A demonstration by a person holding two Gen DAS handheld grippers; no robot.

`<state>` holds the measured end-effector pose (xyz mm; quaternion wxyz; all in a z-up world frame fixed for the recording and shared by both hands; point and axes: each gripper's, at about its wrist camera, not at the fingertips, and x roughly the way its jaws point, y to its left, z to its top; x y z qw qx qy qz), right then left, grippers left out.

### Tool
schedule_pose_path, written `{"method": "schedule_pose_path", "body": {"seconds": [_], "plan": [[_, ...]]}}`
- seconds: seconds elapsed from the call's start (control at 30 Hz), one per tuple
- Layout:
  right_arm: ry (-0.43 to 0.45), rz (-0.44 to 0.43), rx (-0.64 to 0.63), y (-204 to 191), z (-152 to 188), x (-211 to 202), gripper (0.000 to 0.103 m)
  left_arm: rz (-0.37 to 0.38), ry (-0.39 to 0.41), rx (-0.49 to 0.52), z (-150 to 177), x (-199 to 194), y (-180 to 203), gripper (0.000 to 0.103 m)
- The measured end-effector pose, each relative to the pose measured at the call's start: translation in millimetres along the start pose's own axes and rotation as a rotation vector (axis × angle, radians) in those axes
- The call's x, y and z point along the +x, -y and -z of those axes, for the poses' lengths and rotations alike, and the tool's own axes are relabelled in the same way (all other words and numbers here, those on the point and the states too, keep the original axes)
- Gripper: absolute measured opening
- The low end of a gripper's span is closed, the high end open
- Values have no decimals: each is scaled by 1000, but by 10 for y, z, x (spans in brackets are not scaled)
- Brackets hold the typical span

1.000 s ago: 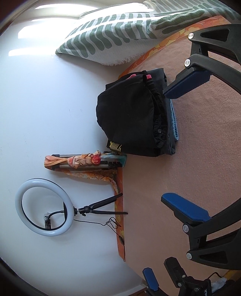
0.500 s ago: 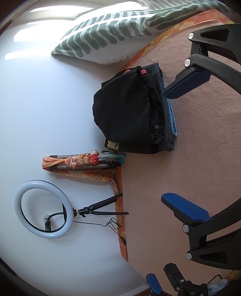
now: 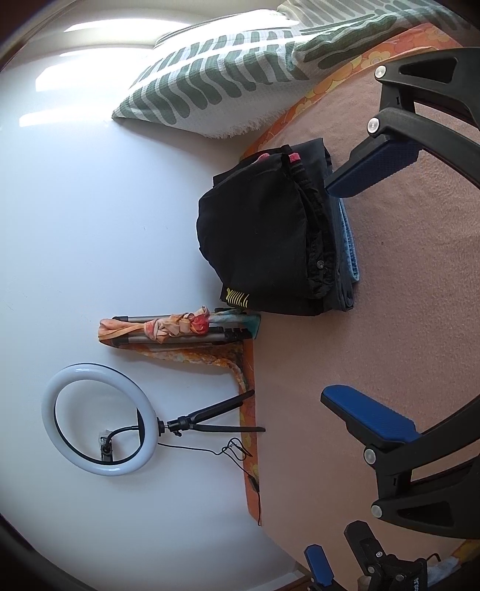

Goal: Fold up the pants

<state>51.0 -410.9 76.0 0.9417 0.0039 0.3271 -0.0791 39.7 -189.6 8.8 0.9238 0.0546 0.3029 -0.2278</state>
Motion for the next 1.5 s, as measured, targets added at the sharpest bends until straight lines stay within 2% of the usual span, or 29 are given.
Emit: {"method": "schedule_pose_path", "body": {"seconds": [1.07, 1.5], "plan": [[6, -9, -27, -132, -11, 17, 103, -5, 6, 20, 28, -81, 2, 90], [1, -38, -36, -238, -24, 33, 103, -12, 24, 17, 61, -151, -66, 90]]}}
